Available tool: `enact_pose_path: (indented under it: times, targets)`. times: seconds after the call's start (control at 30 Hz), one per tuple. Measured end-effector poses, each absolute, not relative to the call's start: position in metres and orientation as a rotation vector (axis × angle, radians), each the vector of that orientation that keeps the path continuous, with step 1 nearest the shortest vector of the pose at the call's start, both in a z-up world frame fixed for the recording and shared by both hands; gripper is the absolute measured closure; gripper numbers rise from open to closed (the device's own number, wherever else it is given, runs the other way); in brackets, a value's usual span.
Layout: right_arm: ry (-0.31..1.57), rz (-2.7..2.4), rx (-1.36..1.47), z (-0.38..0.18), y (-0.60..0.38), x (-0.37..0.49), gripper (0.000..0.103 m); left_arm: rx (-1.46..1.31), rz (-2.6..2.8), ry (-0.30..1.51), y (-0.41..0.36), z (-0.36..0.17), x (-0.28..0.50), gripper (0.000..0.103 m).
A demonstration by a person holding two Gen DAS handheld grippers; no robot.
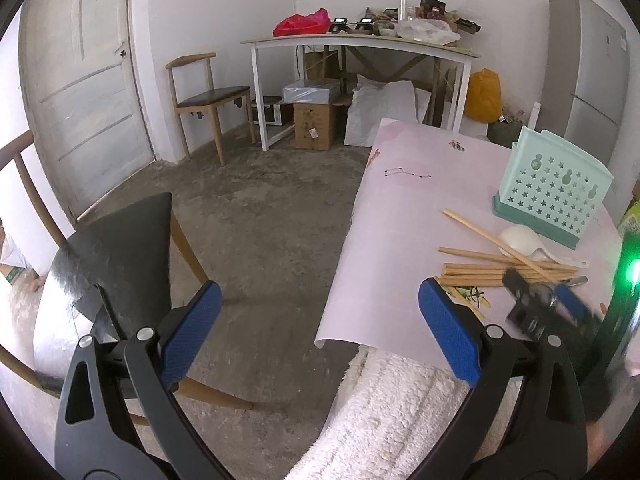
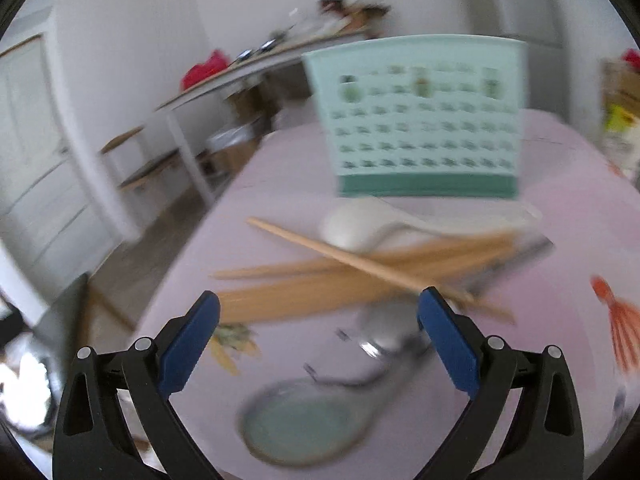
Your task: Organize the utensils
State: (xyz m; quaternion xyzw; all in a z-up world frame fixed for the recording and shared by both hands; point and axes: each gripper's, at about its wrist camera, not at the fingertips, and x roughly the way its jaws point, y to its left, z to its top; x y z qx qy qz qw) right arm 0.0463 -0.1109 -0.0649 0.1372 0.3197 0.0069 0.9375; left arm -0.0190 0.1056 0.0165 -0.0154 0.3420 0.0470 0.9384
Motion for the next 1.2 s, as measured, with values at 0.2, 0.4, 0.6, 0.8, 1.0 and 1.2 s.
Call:
enact_pose_path:
  times: [0.2,0.4,0.6,0.8,1.0,1.2]
  targets:
    - [0.720,0.214,0.342,-0.002,-0.125,0.085,0.006,-0.039,0.100,0.696,0.107,0.018,-0.020,0.008]
    - [0.650,0.253,0.199,0.045,-0.148,0.042,0.006,-0.051,0.096,0.710,0.108,0.011,-0.015,0.008]
    - [0.841,0.130,0.079,0.002,-0.165,-0.011,0.006,-0.045,0.063,0.743,0.104,-0.001,0.000,0.008]
    - [1.074,0.136,0.121,-0.046,-0.155,-0.008,0.036,-0.013,0.025,0.761,0.095,-0.014,0.012,0.008]
    - [1.177,0.136,0.113,-0.063,-0.134,0.029,0.058,0.001,0.014,0.768,0.096,-0.026,0.018,0.008]
    - [1.217,0.174,0.280,-0.056,-0.144,0.071,0.064,-0.007,-0.005,0.780,0.097,-0.032,0.022,0.008]
